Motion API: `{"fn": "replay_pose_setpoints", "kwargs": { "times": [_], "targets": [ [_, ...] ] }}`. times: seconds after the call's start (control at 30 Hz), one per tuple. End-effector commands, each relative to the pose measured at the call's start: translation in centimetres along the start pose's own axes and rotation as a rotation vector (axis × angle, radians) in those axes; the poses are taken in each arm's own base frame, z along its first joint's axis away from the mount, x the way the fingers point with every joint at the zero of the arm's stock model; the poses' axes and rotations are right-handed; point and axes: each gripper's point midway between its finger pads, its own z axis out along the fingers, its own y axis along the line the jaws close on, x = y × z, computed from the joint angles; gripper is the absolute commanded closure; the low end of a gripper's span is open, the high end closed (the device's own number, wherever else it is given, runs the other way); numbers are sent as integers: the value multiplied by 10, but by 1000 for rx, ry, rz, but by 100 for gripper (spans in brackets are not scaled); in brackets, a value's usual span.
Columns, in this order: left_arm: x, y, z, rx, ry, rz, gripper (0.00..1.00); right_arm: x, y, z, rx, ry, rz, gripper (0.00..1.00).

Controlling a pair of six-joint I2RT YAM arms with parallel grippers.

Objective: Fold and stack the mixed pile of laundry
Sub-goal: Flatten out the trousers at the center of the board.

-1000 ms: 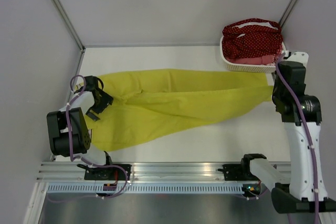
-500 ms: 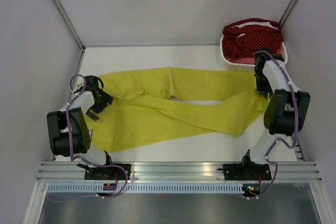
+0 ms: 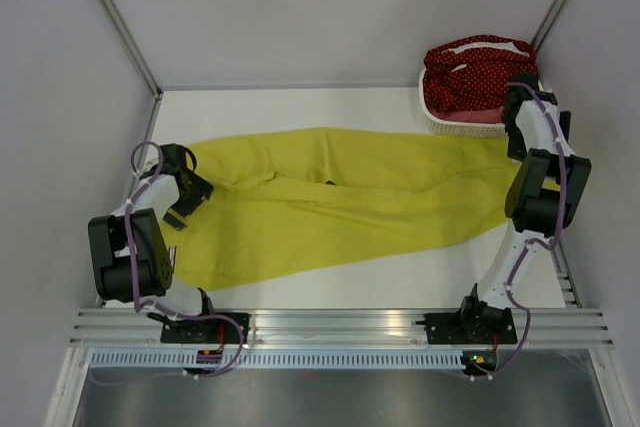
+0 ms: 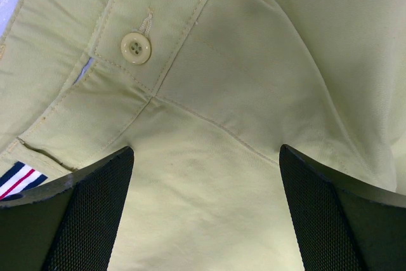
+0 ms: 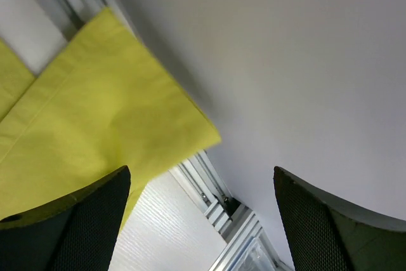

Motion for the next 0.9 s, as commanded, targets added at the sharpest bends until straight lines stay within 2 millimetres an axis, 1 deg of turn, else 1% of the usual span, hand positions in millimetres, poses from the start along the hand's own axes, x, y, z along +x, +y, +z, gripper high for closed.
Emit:
{"fn": "replay_pose_setpoints", "kwargs": {
  "times": [0.0, 0.03, 0.07, 0.1, 0.13, 0.17, 0.23, 0.27, 0.3, 0.33, 0.37, 0.4, 0.43, 0.47, 0.5, 0.53, 0.57, 0.6, 0.63, 0.67, 0.7, 0.73, 0.77, 0.8, 0.83, 0.87],
  "targets": [
    [-10, 2, -6, -4, -47, -9, 0, 0, -68, -19, 167, -53, 214, 2],
    [-11, 2, -7, -3, -48, -8, 0, 2, -76, -21, 166, -48, 244, 2],
    [-10, 2, -8, -1, -48, -10, 0, 4, -71, -20, 113, -45, 261, 2],
    [-11, 2, -8, 0, -49, -9, 0, 2, -73, -29, 59, -79, 280, 2],
    [-11, 2, -9, 1, -50, -11, 0, 0, -62, -35, -29, -104, 293, 2],
    [-13, 1, -13, 6, -55, -11, 0, -2, -42, -49, -194, -156, 322, 2],
    [-15, 1, -17, 15, -61, -15, 0, 0, -16, -66, -380, -210, 354, 2],
    [-17, -1, -23, 33, -73, -22, 0, 9, -4, -75, -457, -247, 388, 2],
    [-16, -4, -26, 50, -67, -23, 0, 9, 23, -93, -634, -264, 439, 2],
    [-16, -5, -29, 66, -68, -27, 0, 11, 35, -101, -719, -288, 461, 2],
    [-15, -6, -32, 80, -65, -27, 0, 36, 67, -101, -829, -244, 462, 2],
    [-17, -10, -39, 111, -73, -34, 0, 17, 75, -134, -995, -382, 487, 2],
    [-13, -14, -43, 143, -55, -37, 1, 19, 85, -144, -1062, -414, 490, 2],
    [-9, -17, -46, 162, -46, -37, 0, 25, 100, -152, -1093, -458, 475, 2],
    [-5, -24, -54, 204, -45, -21, 0, 29, 108, -154, -1090, -459, 470, 2],
    [-3, -27, -56, 215, -46, -9, 0, 33, 113, -148, -1046, -447, 478, 2],
    [5, -34, -59, 236, -42, 29, 0, 44, 130, -148, -1045, -420, 455, 2],
    [9, -36, -60, 239, -38, 47, 0, 51, 139, -147, -1050, -404, 438, 2],
    [14, -37, -59, 238, -30, 63, 0, 57, 143, -140, -1028, -370, 472, 2],
    [23, -34, -55, 230, -10, 72, 1, 73, 153, -127, -1011, -316, 480, 2],
    [29, -32, -52, 224, 10, 73, 0, 81, 157, -121, -1003, -289, 497, 2],
    [36, -29, -46, 212, 36, 74, 0, 90, 162, -117, -1004, -265, 508, 2],
    [46, -21, -39, 188, 59, 73, 0, 106, 173, -114, -1039, -234, 505, 2],
    [50, -15, -34, 164, 65, 75, 0, 113, 179, -114, -1062, -220, 494, 2],
    [57, -7, -28, 137, 79, 80, 0, 130, 188, -111, -1085, -185, 473, 2],
    [61, -2, -24, 115, 84, 82, 0, 138, 193, -111, -1104, -162, 466, 2]
  ]
}}
